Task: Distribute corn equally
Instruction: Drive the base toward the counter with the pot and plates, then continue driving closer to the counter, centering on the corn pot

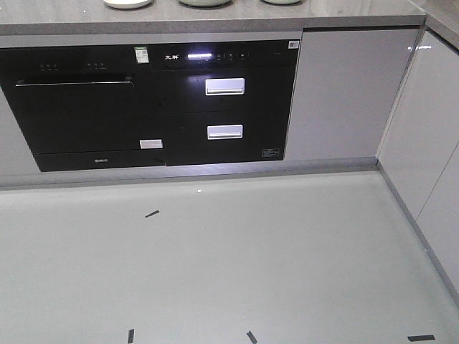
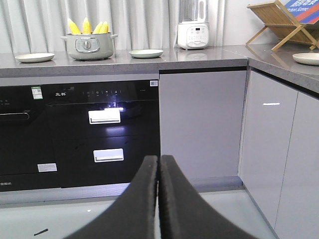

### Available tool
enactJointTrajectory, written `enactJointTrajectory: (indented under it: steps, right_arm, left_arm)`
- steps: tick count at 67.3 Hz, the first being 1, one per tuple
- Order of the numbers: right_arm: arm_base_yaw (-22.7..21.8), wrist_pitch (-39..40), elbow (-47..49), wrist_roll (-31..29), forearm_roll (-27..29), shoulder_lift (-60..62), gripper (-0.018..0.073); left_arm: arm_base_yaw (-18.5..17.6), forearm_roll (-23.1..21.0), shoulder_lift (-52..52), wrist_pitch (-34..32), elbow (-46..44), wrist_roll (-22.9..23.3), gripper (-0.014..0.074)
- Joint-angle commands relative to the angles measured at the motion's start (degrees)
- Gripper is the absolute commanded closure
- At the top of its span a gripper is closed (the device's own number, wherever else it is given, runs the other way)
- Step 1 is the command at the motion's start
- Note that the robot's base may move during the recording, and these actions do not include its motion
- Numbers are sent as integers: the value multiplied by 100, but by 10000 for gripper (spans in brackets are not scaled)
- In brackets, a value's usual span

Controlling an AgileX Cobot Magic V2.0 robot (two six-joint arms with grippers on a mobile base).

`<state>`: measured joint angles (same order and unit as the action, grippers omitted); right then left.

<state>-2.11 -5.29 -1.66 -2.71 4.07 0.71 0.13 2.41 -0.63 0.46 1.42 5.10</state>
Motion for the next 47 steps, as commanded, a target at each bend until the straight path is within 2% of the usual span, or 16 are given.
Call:
enactJointTrajectory:
  steps: [1, 47]
  right_arm:
    - [-27, 423, -39, 18, -42, 36, 565]
    - [-27, 428, -39, 18, -42, 37, 565]
  left_arm:
    - [-5, -38, -95, -400, -97, 6, 603]
    - [-5, -38, -95, -400, -97, 6, 603]
